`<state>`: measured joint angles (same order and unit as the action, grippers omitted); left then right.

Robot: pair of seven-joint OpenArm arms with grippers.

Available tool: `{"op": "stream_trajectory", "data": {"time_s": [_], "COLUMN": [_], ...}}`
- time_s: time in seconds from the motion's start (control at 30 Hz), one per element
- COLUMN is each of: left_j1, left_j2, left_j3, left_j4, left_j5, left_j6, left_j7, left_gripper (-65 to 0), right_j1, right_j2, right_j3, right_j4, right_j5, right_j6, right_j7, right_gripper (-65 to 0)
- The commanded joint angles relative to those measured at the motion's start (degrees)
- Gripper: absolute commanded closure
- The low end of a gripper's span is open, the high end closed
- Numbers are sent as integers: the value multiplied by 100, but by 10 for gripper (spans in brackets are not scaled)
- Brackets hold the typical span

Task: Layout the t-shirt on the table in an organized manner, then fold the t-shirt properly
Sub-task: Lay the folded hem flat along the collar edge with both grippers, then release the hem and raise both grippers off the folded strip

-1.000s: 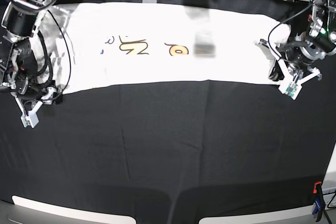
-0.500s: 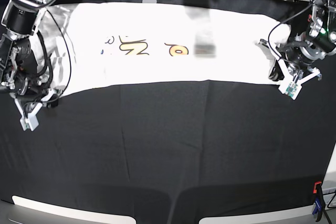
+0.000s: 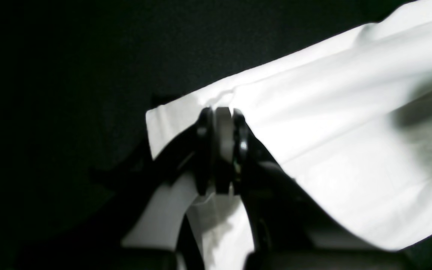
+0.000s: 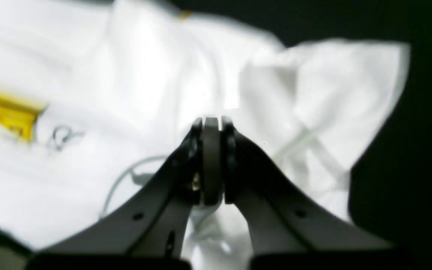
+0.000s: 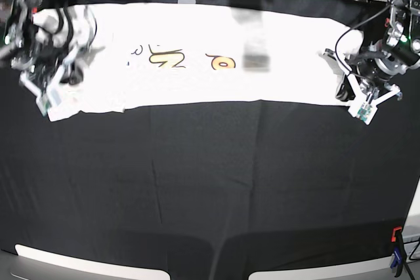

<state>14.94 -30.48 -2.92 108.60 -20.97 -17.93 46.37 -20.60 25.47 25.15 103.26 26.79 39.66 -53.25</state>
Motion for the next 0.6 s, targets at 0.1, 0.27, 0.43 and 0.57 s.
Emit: {"op": "stream_trajectory", "data": {"time_s": [0.1, 0.27, 0.43, 0.57], "left_j1": [-48, -48, -46, -44], "left_j2": [-98, -96, -98, -98], "left_j3": [-42, -42, -42, -42], "left_j4": [90, 90, 90, 90], "left_j5": [-15, -15, -17, -17], "left_j6": [57, 59, 42, 44], "left_j7": [-76, -52, -50, -46], "left_gripper": [0, 0, 0, -80], "right_j1": [-833, -1394, -1375, -1368], "right_j2": [103, 103, 90, 26], "right_j3": [522, 1290, 1526, 1484], "right_j4": [535, 595, 595, 595], "right_j5": [66, 72, 544, 643], "right_j6": [34, 34, 34, 34], "right_j7": [352, 492, 577, 562], "right_gripper": [0, 0, 0, 0]}}
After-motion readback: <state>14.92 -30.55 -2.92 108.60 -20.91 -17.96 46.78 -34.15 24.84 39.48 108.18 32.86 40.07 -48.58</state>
